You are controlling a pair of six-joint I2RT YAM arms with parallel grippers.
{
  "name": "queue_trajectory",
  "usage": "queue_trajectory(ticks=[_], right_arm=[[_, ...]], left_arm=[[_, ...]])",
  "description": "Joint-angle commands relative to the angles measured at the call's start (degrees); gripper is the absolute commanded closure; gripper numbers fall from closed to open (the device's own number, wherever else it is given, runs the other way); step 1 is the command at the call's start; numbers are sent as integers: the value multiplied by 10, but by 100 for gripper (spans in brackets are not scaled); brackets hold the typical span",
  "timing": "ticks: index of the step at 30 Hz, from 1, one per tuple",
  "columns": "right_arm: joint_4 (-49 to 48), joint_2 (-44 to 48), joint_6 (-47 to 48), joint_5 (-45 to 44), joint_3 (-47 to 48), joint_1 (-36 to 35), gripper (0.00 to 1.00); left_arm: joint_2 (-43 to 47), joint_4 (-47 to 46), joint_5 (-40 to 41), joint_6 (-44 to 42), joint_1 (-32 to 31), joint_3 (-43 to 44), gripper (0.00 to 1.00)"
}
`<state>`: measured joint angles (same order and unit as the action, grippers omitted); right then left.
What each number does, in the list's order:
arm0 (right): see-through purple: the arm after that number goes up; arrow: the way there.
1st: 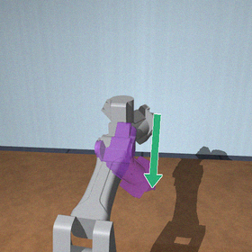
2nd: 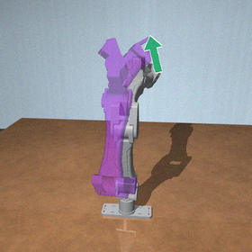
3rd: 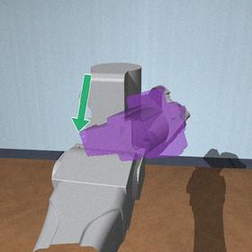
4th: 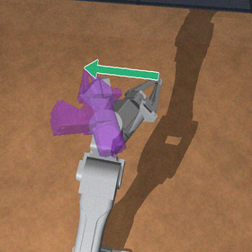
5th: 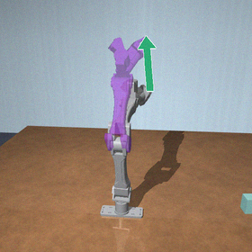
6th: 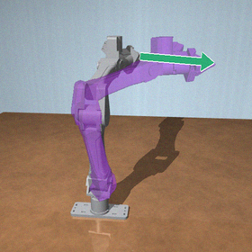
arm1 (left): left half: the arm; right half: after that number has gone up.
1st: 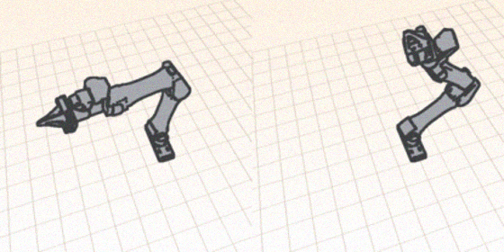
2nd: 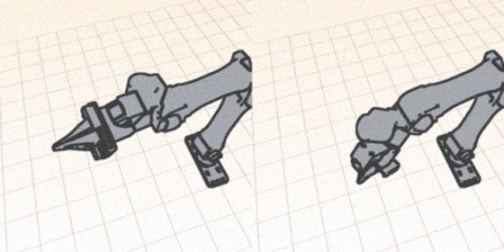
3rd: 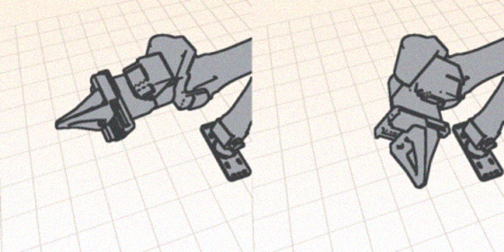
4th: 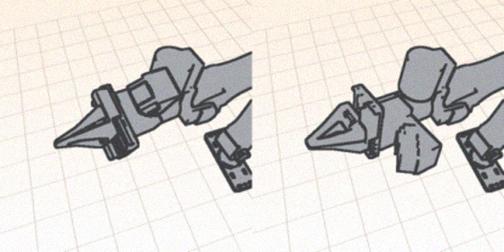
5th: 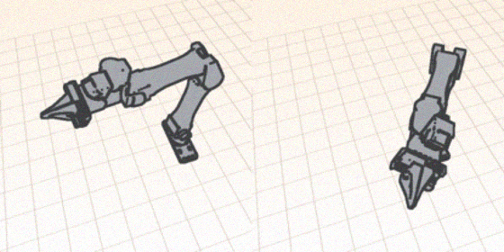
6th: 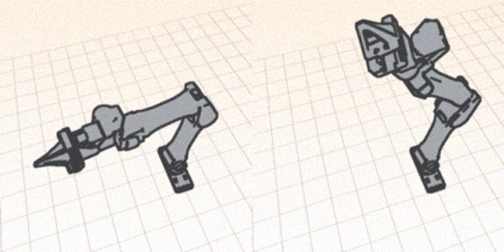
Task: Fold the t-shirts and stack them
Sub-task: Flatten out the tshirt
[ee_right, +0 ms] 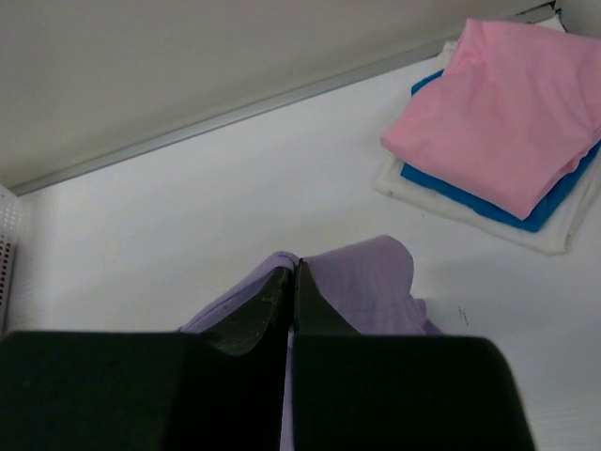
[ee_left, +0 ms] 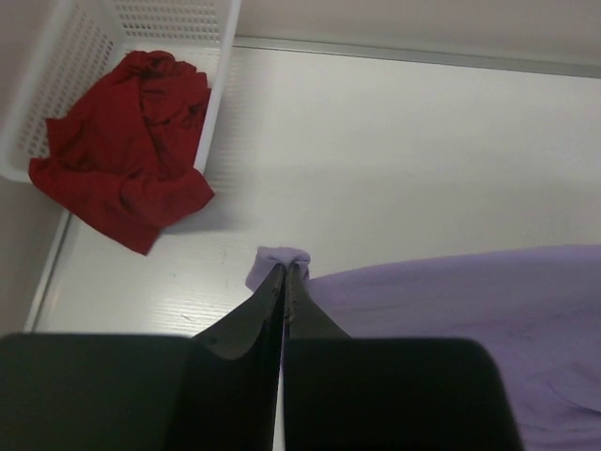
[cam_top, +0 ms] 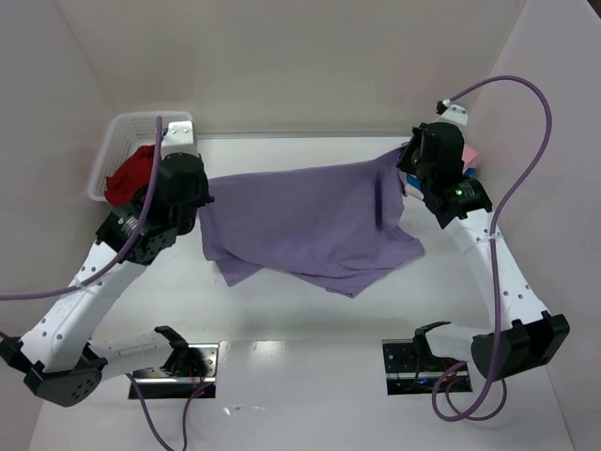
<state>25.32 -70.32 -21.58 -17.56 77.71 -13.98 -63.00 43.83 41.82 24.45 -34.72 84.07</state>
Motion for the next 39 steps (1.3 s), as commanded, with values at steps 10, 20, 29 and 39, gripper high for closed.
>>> queue_trajectory(ticks=[10, 20, 29, 39], right_arm=[[-12, 23, 4, -12, -58, 4, 100], [-12, 1, 4, -12, -58, 4, 100], [-12, 1, 4, -12, -58, 4, 100], [-17, -4, 4, -12, -69, 4, 100]], left_arm=[[7, -24, -225, 19, 1, -109, 100], [13, 62, -470, 42, 1, -173, 34], [3, 64, -423, 51, 1, -173, 5], [-62, 7, -515, 33, -10, -244, 12]])
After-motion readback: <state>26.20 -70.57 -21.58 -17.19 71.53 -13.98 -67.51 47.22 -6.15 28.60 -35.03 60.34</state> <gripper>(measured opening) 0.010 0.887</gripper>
